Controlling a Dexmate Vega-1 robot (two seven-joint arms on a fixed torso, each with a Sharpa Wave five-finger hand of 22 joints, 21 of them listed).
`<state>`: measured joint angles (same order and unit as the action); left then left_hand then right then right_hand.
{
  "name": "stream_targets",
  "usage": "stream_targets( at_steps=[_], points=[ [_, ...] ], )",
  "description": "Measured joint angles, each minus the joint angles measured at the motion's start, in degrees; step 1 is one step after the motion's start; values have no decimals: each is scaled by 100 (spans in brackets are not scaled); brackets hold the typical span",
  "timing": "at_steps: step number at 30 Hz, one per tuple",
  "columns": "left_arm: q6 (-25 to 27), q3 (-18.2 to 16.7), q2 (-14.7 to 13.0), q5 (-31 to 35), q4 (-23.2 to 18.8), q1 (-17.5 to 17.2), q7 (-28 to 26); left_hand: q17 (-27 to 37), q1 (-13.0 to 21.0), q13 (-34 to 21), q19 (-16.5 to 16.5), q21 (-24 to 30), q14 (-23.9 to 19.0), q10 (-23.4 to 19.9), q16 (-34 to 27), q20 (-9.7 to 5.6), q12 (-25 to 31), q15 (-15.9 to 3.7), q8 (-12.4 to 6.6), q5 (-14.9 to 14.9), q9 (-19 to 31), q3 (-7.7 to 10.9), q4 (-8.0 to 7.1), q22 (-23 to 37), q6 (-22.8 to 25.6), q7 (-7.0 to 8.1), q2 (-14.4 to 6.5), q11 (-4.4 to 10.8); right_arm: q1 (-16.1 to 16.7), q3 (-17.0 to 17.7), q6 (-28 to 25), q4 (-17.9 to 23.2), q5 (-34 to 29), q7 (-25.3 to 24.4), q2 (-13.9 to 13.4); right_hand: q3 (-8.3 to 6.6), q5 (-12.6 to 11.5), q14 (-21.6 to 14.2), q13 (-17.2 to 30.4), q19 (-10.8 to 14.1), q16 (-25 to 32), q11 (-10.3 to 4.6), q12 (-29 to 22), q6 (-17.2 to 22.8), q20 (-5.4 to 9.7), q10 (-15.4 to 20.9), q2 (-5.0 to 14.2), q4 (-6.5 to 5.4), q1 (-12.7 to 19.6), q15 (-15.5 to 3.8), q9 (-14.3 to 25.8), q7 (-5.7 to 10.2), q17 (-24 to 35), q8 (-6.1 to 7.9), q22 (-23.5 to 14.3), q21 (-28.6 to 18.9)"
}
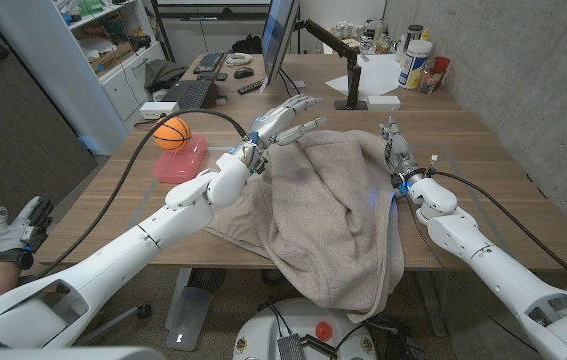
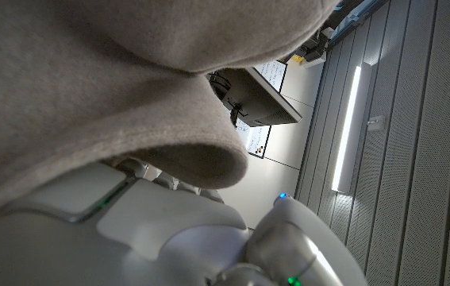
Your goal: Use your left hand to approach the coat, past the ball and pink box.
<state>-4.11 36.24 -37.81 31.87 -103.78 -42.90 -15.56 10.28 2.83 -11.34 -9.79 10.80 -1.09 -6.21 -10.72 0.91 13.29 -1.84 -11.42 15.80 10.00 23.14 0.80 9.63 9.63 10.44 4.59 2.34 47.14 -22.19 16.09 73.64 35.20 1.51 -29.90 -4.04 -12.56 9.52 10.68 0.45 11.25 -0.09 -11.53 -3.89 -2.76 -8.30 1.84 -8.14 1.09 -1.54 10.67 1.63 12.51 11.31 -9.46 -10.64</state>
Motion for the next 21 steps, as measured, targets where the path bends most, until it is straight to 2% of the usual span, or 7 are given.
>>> stream_targets(
  at_steps=[21],
  points=[
    [-68, 198, 94, 205, 148, 145, 85, -1, 0, 1, 0, 0, 0, 0, 0, 0, 0, 0, 0, 33, 0, -18, 18, 0, 0, 0, 0, 0, -5, -11, -17, 12, 0, 43, -13, 0, 0, 21, 0, 0, 0, 22, 0, 31, 0, 22, 0, 0, 0, 21, 0, -31, 1, 0, 0, 0]
  ],
)
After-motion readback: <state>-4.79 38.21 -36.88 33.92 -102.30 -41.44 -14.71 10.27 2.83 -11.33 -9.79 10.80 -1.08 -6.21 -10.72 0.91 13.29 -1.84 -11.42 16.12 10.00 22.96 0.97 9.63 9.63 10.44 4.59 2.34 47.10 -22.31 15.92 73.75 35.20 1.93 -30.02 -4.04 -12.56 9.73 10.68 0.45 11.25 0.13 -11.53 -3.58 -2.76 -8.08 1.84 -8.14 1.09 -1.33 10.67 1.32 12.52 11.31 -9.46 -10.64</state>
